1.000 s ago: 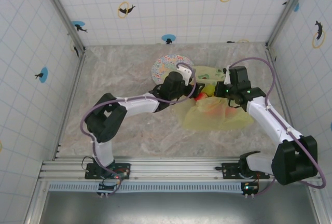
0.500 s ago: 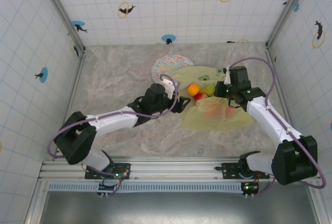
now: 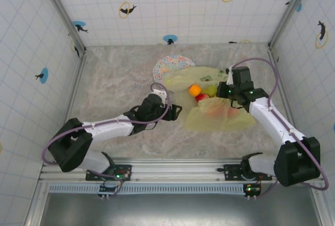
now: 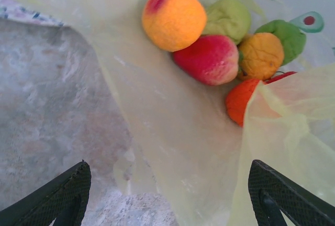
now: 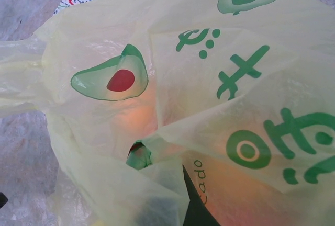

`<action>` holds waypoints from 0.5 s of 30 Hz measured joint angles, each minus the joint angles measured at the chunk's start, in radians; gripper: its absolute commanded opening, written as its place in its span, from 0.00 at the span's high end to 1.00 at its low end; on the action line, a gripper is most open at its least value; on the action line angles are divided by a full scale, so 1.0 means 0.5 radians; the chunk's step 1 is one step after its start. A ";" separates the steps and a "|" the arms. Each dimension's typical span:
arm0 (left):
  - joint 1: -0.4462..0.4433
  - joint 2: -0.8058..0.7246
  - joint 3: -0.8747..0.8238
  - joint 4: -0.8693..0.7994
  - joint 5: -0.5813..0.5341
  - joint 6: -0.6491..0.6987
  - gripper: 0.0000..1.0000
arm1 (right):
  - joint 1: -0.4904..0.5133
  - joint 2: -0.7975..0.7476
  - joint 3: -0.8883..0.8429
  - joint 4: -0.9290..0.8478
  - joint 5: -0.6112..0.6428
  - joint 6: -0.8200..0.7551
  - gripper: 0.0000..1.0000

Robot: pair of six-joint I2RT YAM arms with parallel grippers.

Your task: Place the fruits into the plastic bag

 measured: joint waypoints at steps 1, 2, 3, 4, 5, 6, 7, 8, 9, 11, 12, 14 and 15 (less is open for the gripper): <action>0.000 0.009 -0.008 -0.002 -0.008 -0.033 0.20 | 0.000 -0.001 0.000 0.002 -0.005 0.000 1.00; 0.000 0.024 -0.016 -0.002 -0.021 -0.062 0.20 | 0.000 -0.001 0.001 0.004 -0.011 0.000 1.00; 0.000 0.038 -0.020 -0.004 -0.028 -0.090 0.20 | 0.000 -0.001 0.000 0.008 -0.018 0.000 1.00; 0.000 0.050 -0.023 -0.004 -0.031 -0.116 0.20 | 0.000 -0.002 0.000 0.010 -0.022 0.000 1.00; 0.000 0.060 -0.027 -0.003 -0.038 -0.146 0.20 | 0.000 -0.002 0.000 0.012 -0.027 0.000 1.00; 0.000 0.063 -0.034 -0.003 -0.043 -0.173 0.20 | 0.000 -0.002 0.000 0.014 -0.032 0.000 1.00; 0.000 0.067 -0.040 -0.002 -0.044 -0.198 0.20 | 0.000 -0.002 0.000 0.013 -0.037 -0.001 1.00; 0.000 0.072 -0.043 -0.001 -0.044 -0.224 0.20 | 0.000 -0.002 0.000 0.014 -0.043 -0.001 1.00; 0.000 0.084 -0.043 0.002 -0.043 -0.256 0.20 | 0.000 -0.002 0.000 0.016 -0.047 0.000 1.00; 0.000 0.115 -0.043 0.021 -0.043 -0.307 0.20 | -0.001 -0.002 0.000 0.023 -0.060 0.000 1.00; 0.000 0.135 -0.043 0.030 -0.040 -0.336 0.20 | -0.002 -0.002 0.000 0.027 -0.066 -0.001 1.00; 0.000 0.174 -0.043 0.055 -0.032 -0.375 0.20 | -0.005 -0.002 0.000 0.031 -0.075 0.000 1.00; 0.000 0.196 -0.043 0.069 -0.025 -0.401 0.20 | -0.008 -0.002 0.000 0.037 -0.077 -0.001 1.00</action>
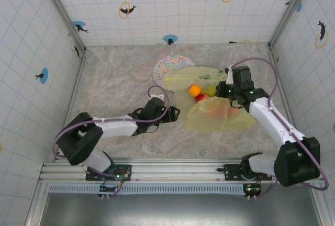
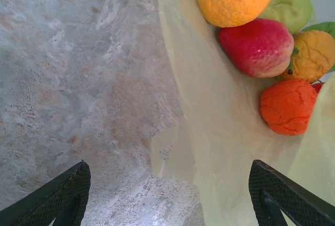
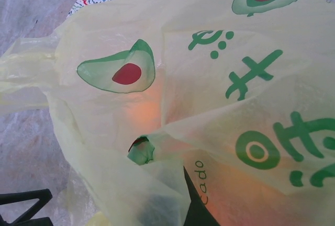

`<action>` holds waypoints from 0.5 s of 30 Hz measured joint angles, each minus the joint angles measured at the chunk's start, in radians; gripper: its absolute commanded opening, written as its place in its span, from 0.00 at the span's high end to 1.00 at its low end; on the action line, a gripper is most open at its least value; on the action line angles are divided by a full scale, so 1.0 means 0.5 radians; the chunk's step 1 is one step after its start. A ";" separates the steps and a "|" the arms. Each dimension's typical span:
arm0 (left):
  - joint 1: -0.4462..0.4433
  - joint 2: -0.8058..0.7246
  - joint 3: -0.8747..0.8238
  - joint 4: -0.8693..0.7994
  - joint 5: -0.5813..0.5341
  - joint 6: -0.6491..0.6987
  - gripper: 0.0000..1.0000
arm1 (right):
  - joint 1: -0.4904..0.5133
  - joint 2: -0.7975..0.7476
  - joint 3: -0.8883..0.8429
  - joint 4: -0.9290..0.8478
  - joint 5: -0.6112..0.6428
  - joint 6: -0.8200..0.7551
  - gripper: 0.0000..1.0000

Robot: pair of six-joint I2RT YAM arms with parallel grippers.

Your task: Place the fruits into the plastic bag

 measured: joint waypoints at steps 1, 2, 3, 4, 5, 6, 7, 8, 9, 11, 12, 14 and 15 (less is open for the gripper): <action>0.000 0.021 0.000 0.011 0.005 -0.011 0.20 | -0.001 0.000 0.000 0.007 -0.004 -0.001 1.00; 0.000 0.043 0.000 0.025 0.013 -0.025 0.20 | -0.001 0.001 -0.003 0.017 -0.005 0.001 1.00; 0.000 0.064 0.000 0.038 0.021 -0.040 0.20 | -0.001 0.000 -0.010 0.032 -0.006 0.001 1.00; 0.000 0.083 0.000 0.048 0.028 -0.053 0.20 | -0.001 0.000 -0.016 0.040 -0.008 0.002 1.00; 0.000 0.101 0.000 0.056 0.036 -0.061 0.20 | -0.001 0.000 -0.024 0.045 -0.011 0.004 1.00; 0.000 0.115 0.000 0.066 0.043 -0.069 0.20 | -0.001 -0.002 -0.035 0.050 -0.012 0.005 1.00; 0.000 0.126 0.000 0.079 0.047 -0.076 0.20 | -0.001 -0.002 -0.044 0.052 -0.012 0.008 1.00; 0.000 0.138 0.000 0.096 0.053 -0.084 0.20 | -0.001 -0.002 -0.051 0.049 -0.013 0.008 1.00; 0.000 0.150 0.000 0.110 0.058 -0.091 0.20 | -0.001 -0.002 -0.056 0.050 -0.012 0.009 1.00; 0.000 0.172 0.002 0.134 0.068 -0.105 0.20 | -0.001 -0.008 -0.060 0.050 -0.011 0.014 1.00; 0.000 0.188 0.002 0.146 0.074 -0.105 0.21 | -0.001 -0.014 -0.060 0.050 -0.011 0.016 1.00; 0.000 0.219 0.006 0.164 0.086 -0.106 0.22 | -0.001 -0.024 -0.060 0.051 -0.011 0.020 1.00; 0.000 0.230 0.014 0.174 0.091 -0.106 0.23 | -0.001 -0.028 -0.060 0.052 -0.011 0.022 1.00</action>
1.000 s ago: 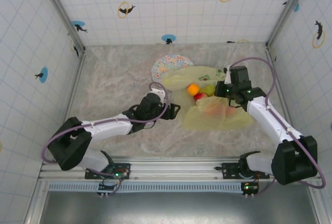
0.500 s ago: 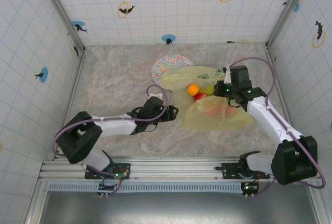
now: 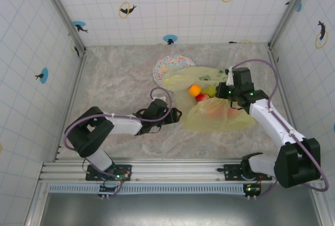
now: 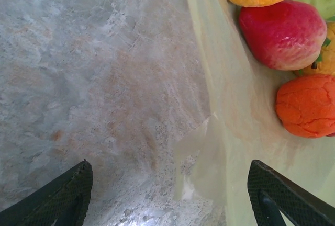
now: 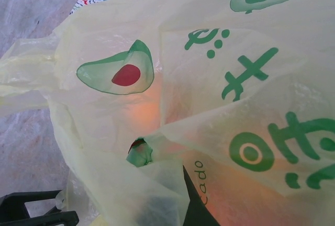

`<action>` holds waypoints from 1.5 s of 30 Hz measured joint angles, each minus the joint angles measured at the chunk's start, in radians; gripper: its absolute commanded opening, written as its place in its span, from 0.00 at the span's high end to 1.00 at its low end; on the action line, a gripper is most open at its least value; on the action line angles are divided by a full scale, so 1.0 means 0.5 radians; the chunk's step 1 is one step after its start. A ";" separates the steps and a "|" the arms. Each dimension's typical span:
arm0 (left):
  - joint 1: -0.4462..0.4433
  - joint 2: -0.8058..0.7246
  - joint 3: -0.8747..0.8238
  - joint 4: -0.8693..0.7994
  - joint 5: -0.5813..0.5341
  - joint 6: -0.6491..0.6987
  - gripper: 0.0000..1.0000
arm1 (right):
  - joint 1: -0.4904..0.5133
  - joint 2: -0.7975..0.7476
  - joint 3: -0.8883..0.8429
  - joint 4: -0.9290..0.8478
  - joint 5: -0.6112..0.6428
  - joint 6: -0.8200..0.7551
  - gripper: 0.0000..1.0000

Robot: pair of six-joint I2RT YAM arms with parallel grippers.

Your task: Place the fruits into the plastic bag

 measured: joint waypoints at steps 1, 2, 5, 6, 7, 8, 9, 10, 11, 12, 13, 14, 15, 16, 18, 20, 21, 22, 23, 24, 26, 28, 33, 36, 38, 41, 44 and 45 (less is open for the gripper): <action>0.000 0.012 0.008 0.008 0.006 -0.001 0.25 | 0.000 -0.002 0.000 0.000 0.000 0.001 1.00; 0.000 0.027 0.015 0.020 0.014 -0.004 0.26 | 0.000 -0.003 0.000 -0.001 0.000 0.002 1.00; 0.000 0.079 0.046 0.060 0.044 -0.011 0.33 | 0.000 -0.003 0.000 -0.001 0.000 0.002 1.00; 0.000 0.101 0.063 0.072 0.061 -0.014 0.36 | 0.000 -0.003 0.000 -0.002 -0.001 0.002 1.00; 0.000 0.130 0.085 0.082 0.082 -0.015 0.40 | 0.000 -0.003 0.000 -0.001 0.000 0.002 1.00; 0.000 0.159 0.108 0.092 0.105 -0.016 0.44 | 0.000 -0.003 0.000 -0.001 0.000 0.002 1.00; 0.000 0.180 0.122 0.107 0.127 -0.023 0.47 | 0.000 -0.003 0.000 -0.002 0.000 0.002 1.00; 0.000 0.202 0.137 0.127 0.148 -0.028 0.51 | 0.000 -0.003 0.000 -0.002 0.000 0.002 1.00; 0.000 0.220 0.146 0.145 0.172 -0.034 0.56 | 0.000 -0.003 0.000 -0.002 0.001 0.002 1.00; 0.000 0.235 0.153 0.164 0.188 -0.045 0.60 | 0.000 -0.003 0.000 -0.002 0.000 0.002 1.00; 0.000 0.247 0.159 0.179 0.209 -0.050 0.64 | 0.000 -0.003 0.000 -0.001 0.001 0.002 1.00; 0.000 0.257 0.165 0.193 0.226 -0.052 0.69 | 0.000 -0.004 0.000 -0.002 0.001 0.002 1.00; 0.000 0.262 0.169 0.198 0.239 -0.057 0.73 | 0.000 -0.003 0.000 -0.002 0.001 0.002 1.00; 0.000 0.266 0.172 0.211 0.255 -0.056 0.78 | 0.000 -0.003 0.000 -0.002 0.001 0.002 1.00; 0.000 0.267 0.180 0.227 0.278 -0.048 0.86 | 0.000 -0.003 0.000 -0.001 0.001 0.002 1.00; 0.000 0.266 0.192 0.232 0.288 -0.031 0.92 | 0.000 -0.003 0.000 -0.002 0.002 0.001 1.00; 0.000 0.260 0.195 0.231 0.294 -0.014 0.94 | 0.000 -0.003 0.000 -0.004 0.005 -0.001 1.00; 0.000 0.249 0.195 0.230 0.299 0.002 0.96 | 0.000 -0.003 0.000 -0.005 0.009 -0.002 1.00; 0.000 0.233 0.195 0.227 0.310 0.012 0.97 | -0.001 -0.003 0.000 -0.008 0.015 -0.008 1.00; 0.001 0.214 0.195 0.225 0.322 0.021 0.98 | -0.002 -0.003 0.000 -0.016 0.018 -0.013 1.00; 0.002 0.150 0.195 0.222 0.358 0.045 1.00 | -0.008 -0.004 0.001 -0.037 0.031 -0.024 1.00; 0.002 0.072 0.196 0.222 0.397 0.056 1.00 | -0.019 -0.005 0.005 -0.053 0.044 -0.034 1.00; 0.004 -0.064 0.294 0.214 0.488 0.078 1.00 | -0.065 -0.040 0.050 -0.105 0.069 -0.056 1.00; 0.004 -0.093 0.377 0.208 0.529 0.077 1.00 | -0.089 -0.072 0.104 -0.137 0.083 -0.071 1.00; 0.004 -0.107 0.404 0.208 0.559 0.076 1.00 | -0.100 -0.100 0.128 -0.159 0.095 -0.083 1.00; 0.005 -0.118 0.423 0.189 0.600 0.071 1.00 | -0.113 -0.134 0.162 -0.196 0.113 -0.097 1.00; 0.005 -0.121 0.491 0.116 0.632 0.084 1.00 | -0.122 -0.150 0.224 -0.250 0.129 -0.109 1.00; 0.005 -0.123 0.523 0.085 0.640 0.098 1.00 | -0.126 -0.152 0.253 -0.268 0.137 -0.115 1.00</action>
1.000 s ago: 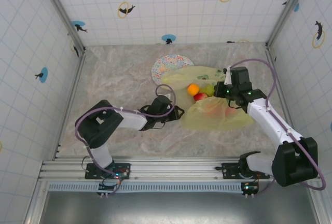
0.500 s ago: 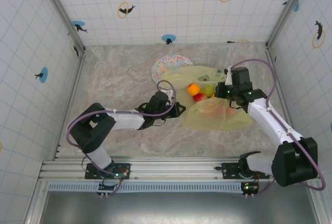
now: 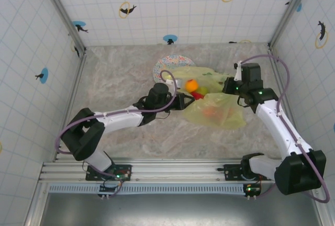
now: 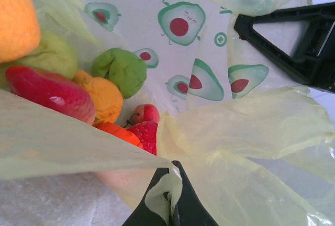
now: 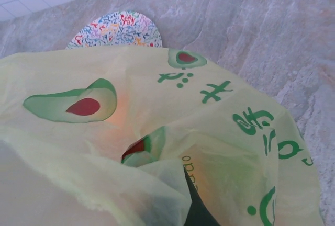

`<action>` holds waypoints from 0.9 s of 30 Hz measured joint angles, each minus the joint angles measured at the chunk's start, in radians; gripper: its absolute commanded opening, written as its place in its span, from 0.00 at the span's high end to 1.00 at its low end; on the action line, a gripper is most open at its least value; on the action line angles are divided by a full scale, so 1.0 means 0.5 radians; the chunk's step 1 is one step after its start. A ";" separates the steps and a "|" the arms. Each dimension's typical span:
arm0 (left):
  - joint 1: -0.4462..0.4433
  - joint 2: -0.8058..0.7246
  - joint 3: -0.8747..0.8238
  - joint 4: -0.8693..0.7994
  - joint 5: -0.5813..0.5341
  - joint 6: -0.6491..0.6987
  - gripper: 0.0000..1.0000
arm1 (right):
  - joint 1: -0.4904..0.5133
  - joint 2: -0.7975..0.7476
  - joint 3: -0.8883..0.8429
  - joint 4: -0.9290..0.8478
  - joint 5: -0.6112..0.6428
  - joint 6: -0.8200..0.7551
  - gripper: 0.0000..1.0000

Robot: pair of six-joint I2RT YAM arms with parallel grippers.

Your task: Place the fruits into the plastic bag

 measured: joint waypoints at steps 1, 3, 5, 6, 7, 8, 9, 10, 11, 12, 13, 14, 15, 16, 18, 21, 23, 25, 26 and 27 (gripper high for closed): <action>0.000 -0.008 0.043 -0.040 0.007 0.020 1.00 | -0.005 -0.001 0.032 -0.021 0.007 -0.007 1.00; 0.008 -0.032 0.140 -0.130 0.015 0.065 1.00 | -0.014 -0.002 0.105 -0.065 0.029 -0.026 1.00; 0.027 -0.075 0.248 -0.200 0.024 0.111 1.00 | -0.032 -0.005 0.191 -0.109 0.050 -0.043 1.00; 0.040 -0.097 0.293 -0.220 0.026 0.124 1.00 | -0.042 -0.008 0.227 -0.130 0.059 -0.050 1.00; 0.059 -0.120 0.335 -0.233 0.032 0.138 1.00 | -0.057 -0.015 0.266 -0.143 0.077 -0.060 1.00; 0.078 -0.138 0.372 -0.245 0.040 0.153 1.00 | -0.067 -0.023 0.291 -0.150 0.082 -0.063 1.00; 0.094 -0.150 0.401 -0.259 0.045 0.163 1.00 | -0.079 -0.034 0.307 -0.153 0.091 -0.067 1.00; 0.111 -0.156 0.433 -0.274 0.053 0.171 1.00 | -0.088 -0.051 0.316 -0.156 0.095 -0.069 1.00; 0.128 -0.159 0.458 -0.285 0.060 0.177 1.00 | -0.093 -0.068 0.317 -0.161 0.097 -0.069 1.00; 0.140 -0.159 0.472 -0.291 0.063 0.186 1.00 | -0.096 -0.079 0.316 -0.169 0.095 -0.067 1.00; 0.154 -0.159 0.478 -0.302 0.072 0.203 1.00 | -0.097 -0.087 0.315 -0.173 0.091 -0.063 1.00; 0.163 -0.158 0.479 -0.320 0.079 0.214 1.00 | -0.097 -0.095 0.305 -0.166 0.082 -0.053 1.00; 0.170 -0.154 0.481 -0.340 0.089 0.224 1.00 | -0.097 -0.103 0.282 -0.150 0.068 -0.040 1.00; 0.181 -0.143 0.490 -0.372 0.098 0.235 1.00 | -0.096 -0.112 0.242 -0.132 0.050 -0.027 1.00; 0.193 -0.117 0.506 -0.429 0.105 0.276 1.00 | -0.096 -0.121 0.144 -0.098 0.013 0.004 1.00; 0.219 -0.080 0.533 -0.545 0.098 0.351 1.00 | -0.084 -0.117 -0.021 -0.062 -0.034 0.050 1.00; 0.238 -0.047 0.555 -0.631 0.089 0.410 1.00 | -0.063 -0.115 -0.105 -0.048 -0.056 0.073 1.00; 0.251 -0.021 0.580 -0.719 0.069 0.465 1.00 | -0.042 -0.107 -0.144 -0.047 -0.075 0.093 1.00; 0.258 -0.015 0.593 -0.770 0.056 0.492 1.00 | -0.033 -0.105 -0.149 -0.046 -0.081 0.101 1.00; 0.260 -0.015 0.597 -0.796 0.044 0.512 1.00 | -0.027 -0.106 -0.149 -0.039 -0.086 0.109 1.00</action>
